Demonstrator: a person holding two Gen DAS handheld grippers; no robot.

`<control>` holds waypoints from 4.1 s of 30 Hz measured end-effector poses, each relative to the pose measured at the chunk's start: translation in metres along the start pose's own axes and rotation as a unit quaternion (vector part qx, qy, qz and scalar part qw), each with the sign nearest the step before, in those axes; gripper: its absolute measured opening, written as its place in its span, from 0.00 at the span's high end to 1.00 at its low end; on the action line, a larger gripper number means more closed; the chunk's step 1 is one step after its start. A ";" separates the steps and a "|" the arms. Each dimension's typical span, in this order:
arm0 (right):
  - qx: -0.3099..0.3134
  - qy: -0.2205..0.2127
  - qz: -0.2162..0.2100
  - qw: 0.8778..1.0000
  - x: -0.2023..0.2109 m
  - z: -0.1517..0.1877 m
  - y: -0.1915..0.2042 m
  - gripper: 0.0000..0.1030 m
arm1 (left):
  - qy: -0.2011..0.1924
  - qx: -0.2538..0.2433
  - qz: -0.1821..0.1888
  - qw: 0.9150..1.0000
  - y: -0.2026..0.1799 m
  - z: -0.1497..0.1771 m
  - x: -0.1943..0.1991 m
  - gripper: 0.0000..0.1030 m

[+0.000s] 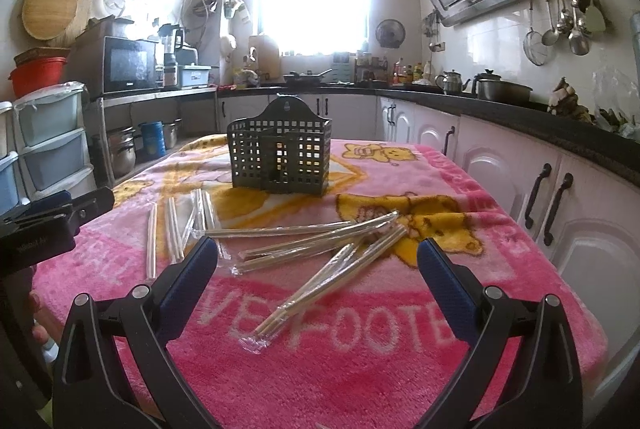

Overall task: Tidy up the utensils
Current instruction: 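Grasp a wooden chopstick with the left tool while the right tool grasps another chopstick, then lift the chopsticks upright with both tools and carry them over the green caddy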

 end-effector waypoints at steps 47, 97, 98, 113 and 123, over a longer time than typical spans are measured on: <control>-0.114 0.226 -0.014 0.967 -0.184 -0.032 -0.094 0.24 | 0.227 0.144 0.016 0.963 0.089 -0.016 -0.169 0.31; -0.030 0.141 -0.138 0.980 -0.193 -0.146 -0.087 0.95 | 0.143 0.113 0.049 0.982 0.087 -0.127 -0.172 0.99; -0.024 0.136 -0.143 0.980 -0.191 -0.151 -0.083 0.95 | 0.139 0.109 0.051 0.983 0.085 -0.132 -0.172 0.99; 0.015 0.061 -0.152 0.986 -0.165 -0.223 -0.061 0.96 | 0.071 0.052 0.091 0.992 0.046 -0.218 -0.168 0.99; 0.013 0.013 -0.152 0.988 -0.168 -0.277 -0.062 0.96 | 0.025 0.028 0.104 0.994 0.015 -0.272 -0.181 0.99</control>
Point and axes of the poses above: each gripper's, at about its wrist camera, not at the fingertips, and x roughly against the way its jaws point, y to its left, z to its underside, the point moved 1 cm from there along -x, roughly the way its jaws point, and after that the axes turned 1 degree about z, right-handed, at the moved point
